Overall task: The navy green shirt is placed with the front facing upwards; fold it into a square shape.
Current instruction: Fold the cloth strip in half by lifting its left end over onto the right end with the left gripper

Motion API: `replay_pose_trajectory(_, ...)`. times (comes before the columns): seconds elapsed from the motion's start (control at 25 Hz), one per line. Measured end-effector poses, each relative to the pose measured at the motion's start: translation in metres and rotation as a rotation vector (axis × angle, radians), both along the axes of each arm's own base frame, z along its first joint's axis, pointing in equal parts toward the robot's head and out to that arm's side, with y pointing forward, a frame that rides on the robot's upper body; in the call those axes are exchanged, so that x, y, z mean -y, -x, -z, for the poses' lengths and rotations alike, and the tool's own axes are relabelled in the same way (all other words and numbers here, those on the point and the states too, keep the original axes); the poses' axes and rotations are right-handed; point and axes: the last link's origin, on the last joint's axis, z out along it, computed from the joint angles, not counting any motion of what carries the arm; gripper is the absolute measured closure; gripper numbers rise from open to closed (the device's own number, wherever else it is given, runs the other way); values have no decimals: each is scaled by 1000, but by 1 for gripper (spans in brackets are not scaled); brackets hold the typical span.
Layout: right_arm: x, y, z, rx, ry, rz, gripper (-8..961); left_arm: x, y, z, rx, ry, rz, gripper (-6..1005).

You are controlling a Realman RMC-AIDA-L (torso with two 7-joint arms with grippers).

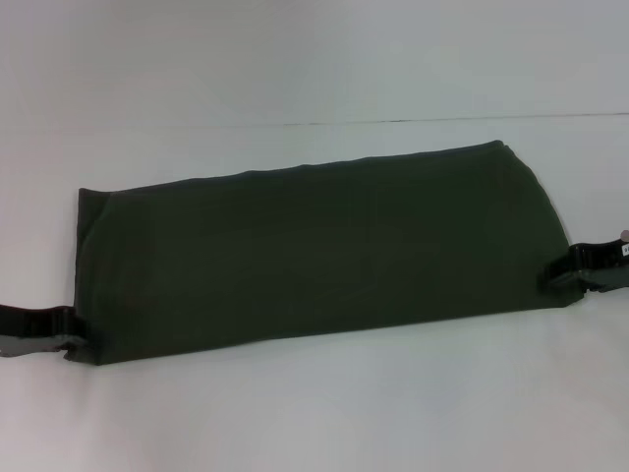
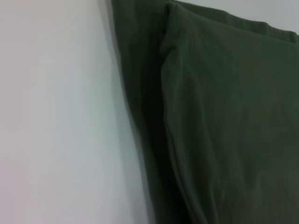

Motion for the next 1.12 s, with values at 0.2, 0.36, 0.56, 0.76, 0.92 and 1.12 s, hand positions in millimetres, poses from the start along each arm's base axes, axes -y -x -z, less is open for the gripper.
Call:
replay_pose_trajectory(0.2, 0, 2, 1, 10, 12, -5, 501, 0, 0, 0, -1, 0, 0, 907)
replay_pose_trajectory(0.36, -1, 2, -1, 17, 14, -8, 589, 0, 0, -1, 0, 1, 0, 908)
replay_pose_trajectory(0.56, -1, 1, -3, 33, 20, -7, 717, 0, 0, -1, 2, 4, 1, 909)
replay_pose_trajectory(0.76, 0, 1, -3, 44, 38, -9, 914, 0, -1, -1, 0, 5, 4, 921)
replay_pose_trajectory(0.92, 3, 3, 4, 55, 77, -21, 942, 0, -1, -3, -2, 6, 6, 935)
replay_pose_trajectory(1.12, 6, 7, 11, 66, 121, -34, 943, 1, -3, -8, -4, 17, 13, 950)
